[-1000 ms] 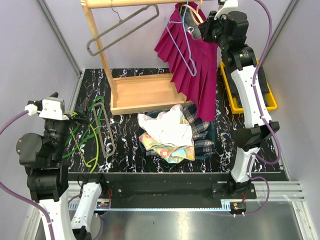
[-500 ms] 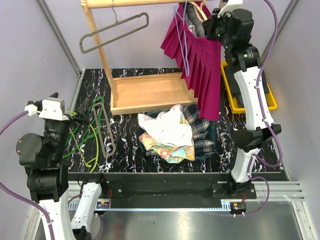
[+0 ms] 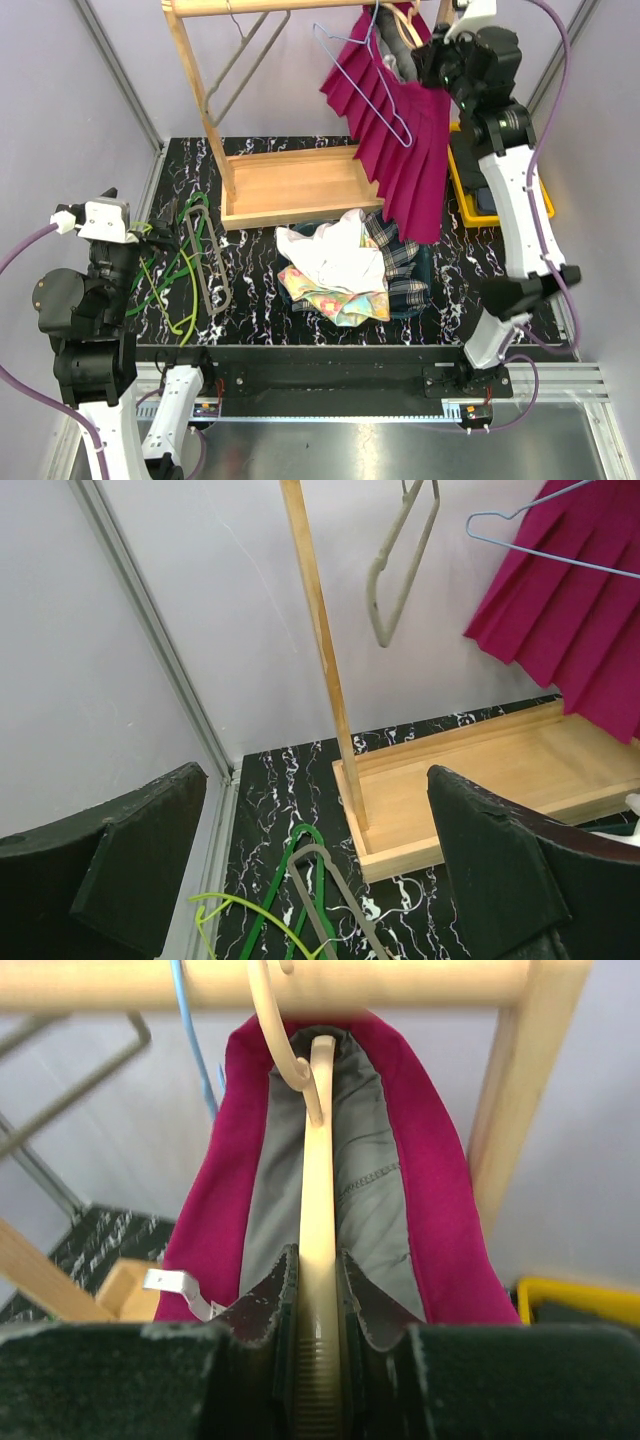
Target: Remove the skirt from the hanger
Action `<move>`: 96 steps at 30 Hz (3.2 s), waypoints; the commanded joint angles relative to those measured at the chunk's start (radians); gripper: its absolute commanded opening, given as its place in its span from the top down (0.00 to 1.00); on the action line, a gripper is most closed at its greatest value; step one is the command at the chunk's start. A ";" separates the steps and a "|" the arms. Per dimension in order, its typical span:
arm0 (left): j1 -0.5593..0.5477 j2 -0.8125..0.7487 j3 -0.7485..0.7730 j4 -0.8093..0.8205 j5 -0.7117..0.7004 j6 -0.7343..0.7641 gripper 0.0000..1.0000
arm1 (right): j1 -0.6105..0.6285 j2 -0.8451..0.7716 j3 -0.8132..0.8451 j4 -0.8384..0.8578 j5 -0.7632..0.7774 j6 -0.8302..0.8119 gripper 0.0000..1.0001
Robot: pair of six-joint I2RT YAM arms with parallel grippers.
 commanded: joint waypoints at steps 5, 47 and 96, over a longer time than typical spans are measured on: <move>0.006 -0.016 0.018 0.022 0.021 -0.017 0.01 | -0.003 -0.464 -0.519 0.224 0.057 -0.023 1.00; 0.004 0.138 0.048 0.676 0.846 -0.874 0.01 | -0.003 -0.944 -0.590 0.181 -0.797 0.577 1.00; -0.091 0.389 0.039 0.984 0.941 -1.167 1.00 | 0.023 -0.951 -1.101 0.480 -0.837 0.628 1.00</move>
